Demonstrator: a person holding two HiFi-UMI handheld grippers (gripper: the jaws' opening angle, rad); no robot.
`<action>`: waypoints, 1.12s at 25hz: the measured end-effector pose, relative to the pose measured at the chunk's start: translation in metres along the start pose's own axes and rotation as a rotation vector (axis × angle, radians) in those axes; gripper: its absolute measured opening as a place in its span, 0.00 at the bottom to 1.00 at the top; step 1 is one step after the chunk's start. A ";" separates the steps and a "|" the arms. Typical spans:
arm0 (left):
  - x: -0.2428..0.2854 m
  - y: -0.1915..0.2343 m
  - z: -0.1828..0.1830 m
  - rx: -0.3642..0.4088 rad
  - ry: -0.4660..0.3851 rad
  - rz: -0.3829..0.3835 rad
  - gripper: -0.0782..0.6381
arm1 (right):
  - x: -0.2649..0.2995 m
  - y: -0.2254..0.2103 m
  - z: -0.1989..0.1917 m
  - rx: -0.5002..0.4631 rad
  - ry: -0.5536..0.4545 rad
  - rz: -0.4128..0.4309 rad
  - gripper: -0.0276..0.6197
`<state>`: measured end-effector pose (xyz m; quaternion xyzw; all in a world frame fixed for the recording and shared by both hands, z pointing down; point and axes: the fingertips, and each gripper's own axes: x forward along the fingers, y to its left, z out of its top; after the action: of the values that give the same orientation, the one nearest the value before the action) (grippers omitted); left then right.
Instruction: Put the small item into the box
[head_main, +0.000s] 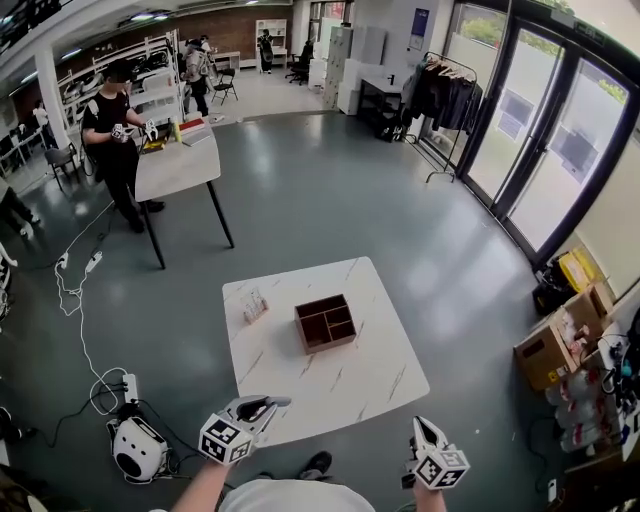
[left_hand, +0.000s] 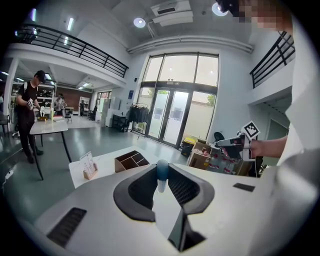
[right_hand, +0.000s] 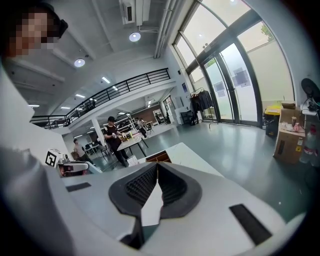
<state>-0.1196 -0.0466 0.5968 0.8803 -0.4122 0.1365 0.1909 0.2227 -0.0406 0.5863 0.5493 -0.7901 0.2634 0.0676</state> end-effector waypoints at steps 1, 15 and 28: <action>0.005 -0.001 0.002 -0.001 -0.001 0.007 0.21 | 0.003 -0.007 0.002 0.003 0.004 0.003 0.09; 0.060 -0.014 0.019 -0.009 0.016 0.091 0.21 | 0.036 -0.074 0.012 0.040 0.055 0.070 0.09; 0.102 -0.013 0.021 0.034 0.064 0.048 0.21 | 0.039 -0.088 -0.004 0.095 0.105 0.056 0.09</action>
<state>-0.0443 -0.1172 0.6162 0.8684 -0.4247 0.1759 0.1857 0.2864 -0.0944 0.6352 0.5149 -0.7873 0.3307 0.0754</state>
